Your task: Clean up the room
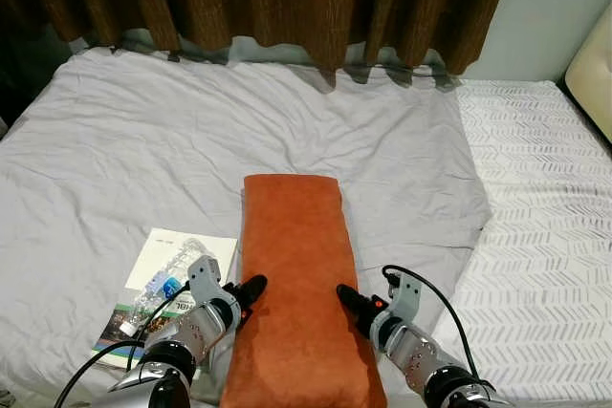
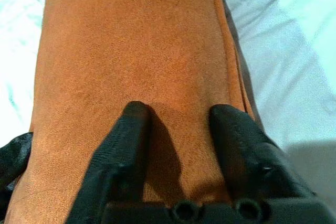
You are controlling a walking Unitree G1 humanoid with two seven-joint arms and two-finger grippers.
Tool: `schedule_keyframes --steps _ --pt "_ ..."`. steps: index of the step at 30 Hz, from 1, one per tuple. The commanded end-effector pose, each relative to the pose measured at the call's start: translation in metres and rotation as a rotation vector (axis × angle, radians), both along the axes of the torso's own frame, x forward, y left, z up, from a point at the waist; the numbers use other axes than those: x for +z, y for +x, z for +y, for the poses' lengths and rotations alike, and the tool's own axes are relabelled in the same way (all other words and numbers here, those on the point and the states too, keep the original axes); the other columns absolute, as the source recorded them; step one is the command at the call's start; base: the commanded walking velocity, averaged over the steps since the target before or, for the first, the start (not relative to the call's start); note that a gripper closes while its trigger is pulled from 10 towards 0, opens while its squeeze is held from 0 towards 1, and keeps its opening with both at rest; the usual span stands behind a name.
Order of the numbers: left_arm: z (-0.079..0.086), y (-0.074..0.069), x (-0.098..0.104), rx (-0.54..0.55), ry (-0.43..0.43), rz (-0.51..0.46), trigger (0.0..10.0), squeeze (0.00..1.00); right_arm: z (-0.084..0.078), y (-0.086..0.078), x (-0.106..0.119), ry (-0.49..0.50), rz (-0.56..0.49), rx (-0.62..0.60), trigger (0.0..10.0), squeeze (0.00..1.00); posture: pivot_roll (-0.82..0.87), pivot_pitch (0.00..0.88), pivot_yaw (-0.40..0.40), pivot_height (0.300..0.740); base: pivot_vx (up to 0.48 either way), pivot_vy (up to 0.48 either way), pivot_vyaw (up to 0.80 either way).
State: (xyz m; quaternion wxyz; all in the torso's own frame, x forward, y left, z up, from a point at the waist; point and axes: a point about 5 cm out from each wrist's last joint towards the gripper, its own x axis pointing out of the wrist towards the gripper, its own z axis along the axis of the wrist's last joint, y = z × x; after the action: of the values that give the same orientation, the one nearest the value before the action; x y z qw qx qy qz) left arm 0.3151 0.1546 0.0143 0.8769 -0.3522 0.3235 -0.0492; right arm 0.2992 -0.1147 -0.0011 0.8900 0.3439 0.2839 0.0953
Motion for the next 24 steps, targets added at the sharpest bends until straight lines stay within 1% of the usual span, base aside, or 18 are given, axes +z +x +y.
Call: schedule_keyframes --steps 1,4,7,9,12,15,17,18,19,20,21,23,24 --pt "0.003 -0.010 -0.012 -0.003 0.028 0.048 0.0 0.00 -0.001 -0.016 -0.016 -0.015 0.082 0.002 0.0 0.00 0.12 0.176 -0.047 0.740 0.000 0.000 0.00" --pt "0.004 -0.009 -0.010 0.011 0.026 0.022 0.0 0.00 -0.005 -0.020 -0.021 -0.058 0.091 0.015 0.0 0.00 0.11 0.175 -0.043 0.740 0.000 0.000 0.00" --pt "0.004 -0.009 -0.010 0.015 0.031 0.017 0.0 0.00 -0.010 -0.025 -0.025 -0.091 0.100 0.014 0.0 0.00 0.11 0.172 -0.043 0.740 0.000 0.000 0.00" --pt "0.006 -0.009 -0.011 0.026 0.054 0.013 0.0 0.00 -0.012 -0.028 -0.028 -0.100 0.109 0.003 0.0 0.00 0.11 0.168 -0.041 0.740 0.000 0.000 0.00" --pt "0.010 -0.007 -0.009 0.046 0.062 -0.010 0.0 0.00 -0.010 -0.030 -0.029 -0.090 0.108 0.009 0.0 0.00 0.11 0.155 -0.039 0.740 0.000 0.000 0.00" --pt "0.009 0.000 -0.001 0.001 0.090 -0.071 0.0 0.00 -0.004 -0.029 -0.028 -0.102 0.106 0.050 0.0 0.00 0.10 0.110 -0.038 0.740 0.000 0.000 0.00" --pt "0.009 0.002 0.002 -0.012 0.099 -0.090 0.0 0.00 -0.003 -0.028 -0.027 -0.109 0.101 0.057 0.0 0.00 0.10 0.110 -0.038 0.740 0.000 0.000 0.00" --pt "0.011 0.009 0.013 -0.069 0.126 -0.174 0.0 0.00 -0.004 -0.017 -0.016 -0.112 0.029 0.091 0.0 0.00 0.10 0.064 -0.037 0.740 0.000 0.000 0.00" --pt "0.011 0.009 0.013 -0.069 0.126 -0.174 0.0 0.00 -0.004 -0.017 -0.016 -0.112 0.029 0.091 0.0 0.00 0.10 0.064 -0.037 0.740 0.000 0.000 0.00" --pt "0.015 0.014 0.022 -0.111 0.159 -0.242 0.0 0.00 -0.008 -0.009 -0.008 -0.117 -0.024 0.101 0.0 0.00 0.08 0.035 -0.039 0.740 0.000 0.000 0.00" --pt "0.015 0.014 0.022 -0.111 0.159 -0.242 0.0 0.00 -0.008 -0.009 -0.008 -0.117 -0.024 0.101 0.0 0.00 0.08 0.035 -0.039 0.740 0.000 0.000 0.00" --pt "0.021 0.023 0.039 -0.128 0.199 -0.343 0.0 0.00 -0.017 0.003 0.006 -0.130 -0.112 0.079 0.0 0.00 0.09 0.000 -0.047 0.740 0.000 0.000 0.00" --pt "0.021 0.023 0.039 -0.128 0.199 -0.343 0.0 0.00 -0.017 0.003 0.006 -0.130 -0.112 0.079 0.0 0.00 0.09 0.000 -0.047 0.740 0.000 0.000 0.00"
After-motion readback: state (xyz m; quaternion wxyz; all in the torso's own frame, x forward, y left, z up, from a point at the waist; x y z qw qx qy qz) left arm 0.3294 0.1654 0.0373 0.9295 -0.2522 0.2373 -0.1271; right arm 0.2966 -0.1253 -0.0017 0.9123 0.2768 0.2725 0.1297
